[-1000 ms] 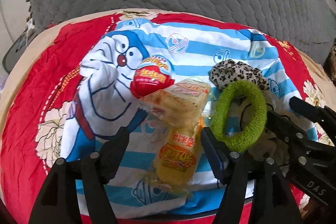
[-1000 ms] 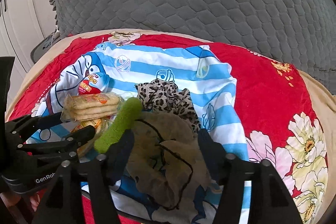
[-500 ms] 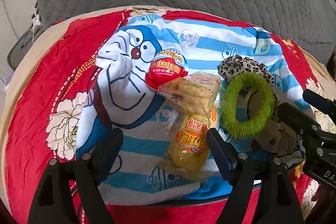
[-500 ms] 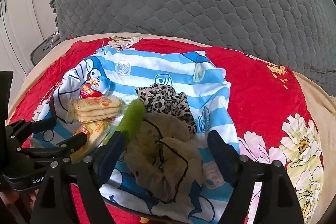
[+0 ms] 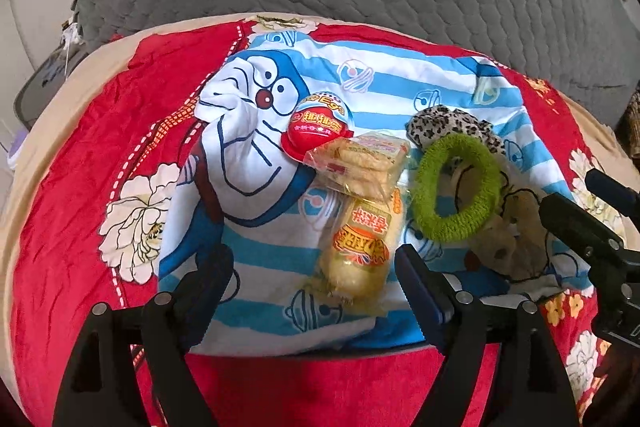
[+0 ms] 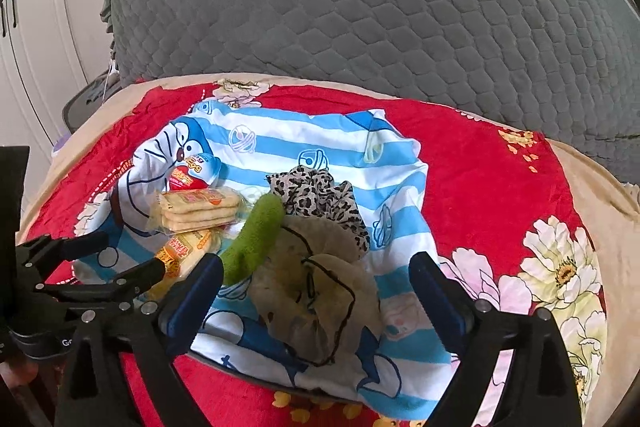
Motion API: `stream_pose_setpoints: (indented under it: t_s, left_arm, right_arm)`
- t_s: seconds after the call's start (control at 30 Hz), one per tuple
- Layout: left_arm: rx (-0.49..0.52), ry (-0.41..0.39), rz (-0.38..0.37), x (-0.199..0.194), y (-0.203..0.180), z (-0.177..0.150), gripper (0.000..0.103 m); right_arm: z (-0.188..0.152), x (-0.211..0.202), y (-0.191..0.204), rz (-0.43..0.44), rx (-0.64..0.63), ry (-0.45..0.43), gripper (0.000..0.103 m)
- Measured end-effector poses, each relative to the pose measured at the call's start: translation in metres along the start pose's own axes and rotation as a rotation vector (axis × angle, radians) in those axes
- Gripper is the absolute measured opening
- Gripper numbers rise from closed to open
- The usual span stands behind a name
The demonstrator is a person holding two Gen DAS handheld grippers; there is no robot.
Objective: Organize objects
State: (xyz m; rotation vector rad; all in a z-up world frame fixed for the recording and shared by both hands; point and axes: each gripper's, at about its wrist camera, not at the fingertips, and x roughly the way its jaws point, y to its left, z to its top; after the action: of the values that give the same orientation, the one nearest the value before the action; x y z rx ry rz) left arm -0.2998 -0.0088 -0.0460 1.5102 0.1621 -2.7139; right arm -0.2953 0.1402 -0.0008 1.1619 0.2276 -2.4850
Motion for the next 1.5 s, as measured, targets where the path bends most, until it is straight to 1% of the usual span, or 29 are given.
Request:
stream_pose_setpoints:
  t_s: [0.07, 0.17, 0.2, 0.23, 0.27, 0.33, 0.43, 0.73, 0.87, 1.13, 1.3, 1.5]
  left_arm:
    - [-0.001, -0.006, -0.004, -0.006, 0.000, -0.001, 0.084]
    - [0.000, -0.016, -0.004, -0.014, -0.001, -0.002, 0.084]
    - [-0.001, -0.017, -0.004, -0.016, -0.001, -0.002, 0.086]
    - [-0.002, -0.017, -0.004, -0.018, -0.001, -0.003, 0.088]
    - [-0.004, -0.018, -0.008, -0.021, -0.002, -0.003, 0.095]
    - [-0.002, -0.033, -0.004, -0.028, -0.002, -0.004, 0.103]
    - [0.003, -0.032, -0.017, -0.034, -0.004, -0.007, 0.103]
    - [0.008, -0.045, -0.012, -0.053, -0.004, -0.014, 0.103]
    - [0.004, -0.061, -0.014, -0.062, -0.001, -0.014, 0.103]
    - [-0.002, -0.097, 0.007, -0.082, 0.002, -0.019, 0.103]
    - [-0.024, -0.116, 0.002, -0.098, 0.005, -0.027, 0.103]
    - [-0.026, -0.153, 0.009, -0.124, 0.005, -0.042, 0.103]
  right_arm:
    - [0.000, -0.005, 0.000, 0.000, 0.001, -0.006, 0.099]
    - [-0.002, -0.013, 0.000, 0.000, 0.003, -0.017, 0.100]
    - [-0.003, -0.015, 0.000, 0.000, 0.004, -0.021, 0.100]
    - [-0.003, -0.017, 0.000, 0.001, 0.005, -0.022, 0.100]
    - [-0.003, -0.019, 0.000, 0.003, 0.009, -0.023, 0.101]
    - [-0.004, -0.022, 0.000, 0.010, 0.016, -0.023, 0.102]
    - [-0.005, -0.029, 0.001, 0.016, 0.022, -0.029, 0.102]
    - [-0.005, -0.051, 0.005, 0.020, 0.016, -0.053, 0.102]
    - [-0.005, -0.060, 0.006, 0.015, 0.016, -0.062, 0.102]
    - [-0.008, -0.078, 0.010, 0.009, 0.013, -0.073, 0.102]
    - [-0.013, -0.095, 0.014, 0.011, 0.016, -0.097, 0.102]
    - [-0.025, -0.123, 0.019, 0.015, 0.016, -0.133, 0.102]
